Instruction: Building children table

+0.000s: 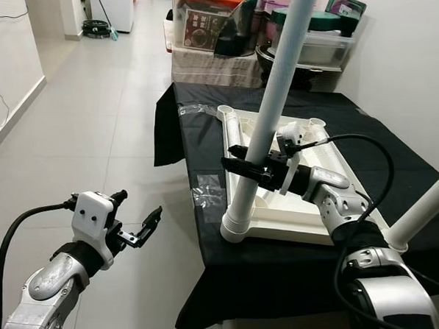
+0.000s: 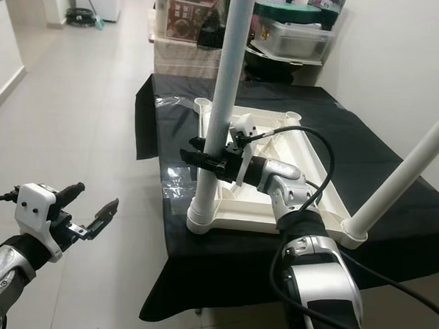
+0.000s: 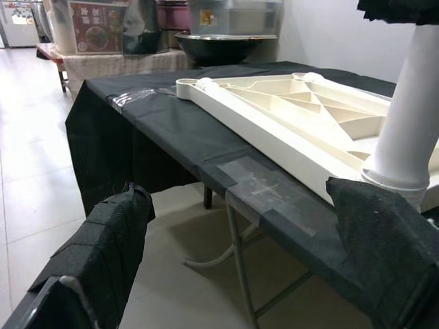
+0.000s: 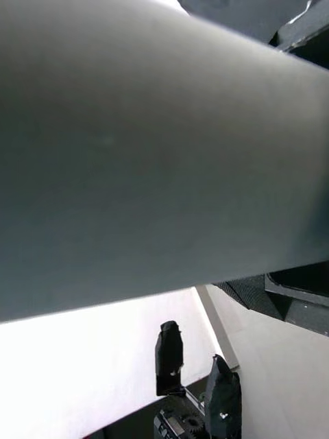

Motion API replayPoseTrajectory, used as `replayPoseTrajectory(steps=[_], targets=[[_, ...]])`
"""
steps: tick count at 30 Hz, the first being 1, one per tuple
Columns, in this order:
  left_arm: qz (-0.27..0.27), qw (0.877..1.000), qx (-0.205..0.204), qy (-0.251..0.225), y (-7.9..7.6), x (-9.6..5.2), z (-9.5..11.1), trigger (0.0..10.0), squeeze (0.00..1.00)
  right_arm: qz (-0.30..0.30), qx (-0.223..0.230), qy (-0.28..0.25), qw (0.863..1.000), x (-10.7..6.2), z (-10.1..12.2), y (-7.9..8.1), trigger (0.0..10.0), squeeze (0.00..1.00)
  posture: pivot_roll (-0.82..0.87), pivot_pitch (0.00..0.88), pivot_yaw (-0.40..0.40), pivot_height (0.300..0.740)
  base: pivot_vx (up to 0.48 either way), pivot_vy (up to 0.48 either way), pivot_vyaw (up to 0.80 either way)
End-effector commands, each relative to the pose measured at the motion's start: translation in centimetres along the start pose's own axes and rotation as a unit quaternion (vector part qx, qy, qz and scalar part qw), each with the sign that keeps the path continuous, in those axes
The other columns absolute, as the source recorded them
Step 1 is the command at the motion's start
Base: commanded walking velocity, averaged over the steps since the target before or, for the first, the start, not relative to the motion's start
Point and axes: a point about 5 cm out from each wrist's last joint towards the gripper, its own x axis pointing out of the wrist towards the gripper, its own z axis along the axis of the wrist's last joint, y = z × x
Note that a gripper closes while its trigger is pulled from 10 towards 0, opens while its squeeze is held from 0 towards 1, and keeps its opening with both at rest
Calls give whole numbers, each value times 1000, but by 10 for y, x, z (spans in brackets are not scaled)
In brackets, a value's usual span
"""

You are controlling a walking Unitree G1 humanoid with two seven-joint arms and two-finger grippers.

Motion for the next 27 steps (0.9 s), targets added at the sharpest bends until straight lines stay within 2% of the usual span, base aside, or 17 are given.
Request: replayPoseTrajectory(steps=[1, 10, 14, 15, 19, 22, 27], targets=[[-3, 1000, -9, 5, -4, -1, -2, 10000, 0, -4, 62, 38, 997, -6, -31, 3, 0, 0, 170, 0, -136, 740, 0, 0, 0], [-1, 1000, -11, 4, -5, 0, -2, 10000, 0, -11, 63, 33, 997, -8, -35, 3, 0, 0, 163, 0, -136, 740, 0, 0, 0], [-1, 1000, -10, 4, -5, 0, -3, 10000, 0, -21, 44, 33, 998, -8, -38, 6, 0, 0, 157, 0, -132, 740, 0, 0, 0], [1, 1000, -9, 3, -4, 1, -2, 10000, 0, -39, 24, 31, 998, -7, -40, 8, 0, 0, 152, 0, -128, 740, 0, 0, 0], [3, 1000, -9, 1, -3, 2, -2, 10000, 0, -64, 10, 36, 997, -5, -43, 10, 0, 0, 152, 0, -128, 740, 0, 0, 0], [3, 1000, -9, 0, -3, 2, -2, 10000, 0, -74, 13, 33, 997, -4, -44, 11, 0, 0, 152, 0, -128, 740, 0, 0, 0], [4, 1000, -13, 0, -4, 3, -3, 10000, 0, -163, 61, 56, 983, 1, -62, 15, 0, 0, 141, 0, -128, 740, 0, 0, 0]])
